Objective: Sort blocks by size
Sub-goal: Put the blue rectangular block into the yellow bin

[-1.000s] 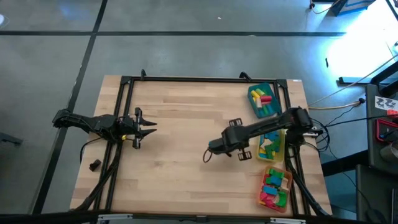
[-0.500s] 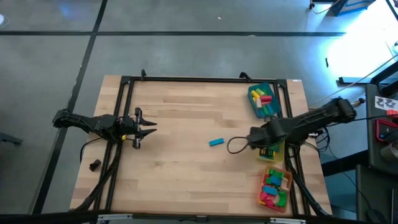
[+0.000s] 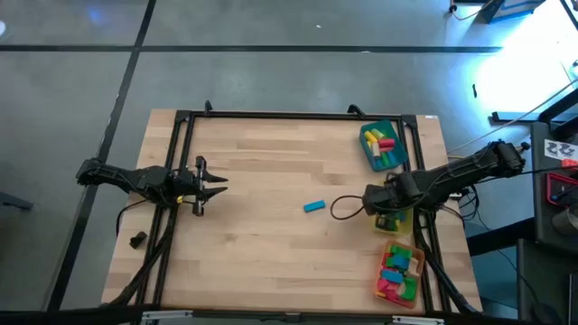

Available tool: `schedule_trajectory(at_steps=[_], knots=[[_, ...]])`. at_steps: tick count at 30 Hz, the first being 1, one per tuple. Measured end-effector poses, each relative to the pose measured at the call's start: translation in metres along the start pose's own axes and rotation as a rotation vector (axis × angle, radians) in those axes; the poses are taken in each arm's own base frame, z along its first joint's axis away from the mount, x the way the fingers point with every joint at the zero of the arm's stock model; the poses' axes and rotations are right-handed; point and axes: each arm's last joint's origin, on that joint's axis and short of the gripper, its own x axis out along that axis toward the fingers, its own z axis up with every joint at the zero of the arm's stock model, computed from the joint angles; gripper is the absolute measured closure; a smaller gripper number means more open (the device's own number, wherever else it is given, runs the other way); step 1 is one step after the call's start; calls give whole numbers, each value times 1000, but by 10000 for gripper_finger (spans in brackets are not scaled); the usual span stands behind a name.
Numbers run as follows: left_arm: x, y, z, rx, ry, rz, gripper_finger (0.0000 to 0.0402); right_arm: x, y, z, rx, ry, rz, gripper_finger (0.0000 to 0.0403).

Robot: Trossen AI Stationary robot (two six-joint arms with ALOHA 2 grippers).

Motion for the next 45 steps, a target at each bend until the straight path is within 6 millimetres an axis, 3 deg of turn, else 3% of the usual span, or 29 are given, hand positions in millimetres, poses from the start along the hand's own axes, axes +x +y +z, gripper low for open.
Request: schedule_trajectory(at_steps=[9, 14, 19, 27, 31, 45], knots=[[0, 0, 0, 0, 0, 0, 302, -13, 23, 42, -55, -511, 157, 316], [0, 0, 0, 0, 0, 0, 302, -23, 30, 55, -101, -680, 218, 315], [0, 0, 0, 0, 0, 0, 302, -21, 33, 59, -127, -686, 227, 302], [0, 0, 0, 0, 0, 0, 302, 5, 41, 75, -199, -661, 1, 205], [0, 0, 0, 0, 0, 0, 302, 23, 46, 87, -268, -634, -59, 178], [0, 0, 0, 0, 0, 0, 302, 68, 26, 121, -362, -480, -5, 177]])
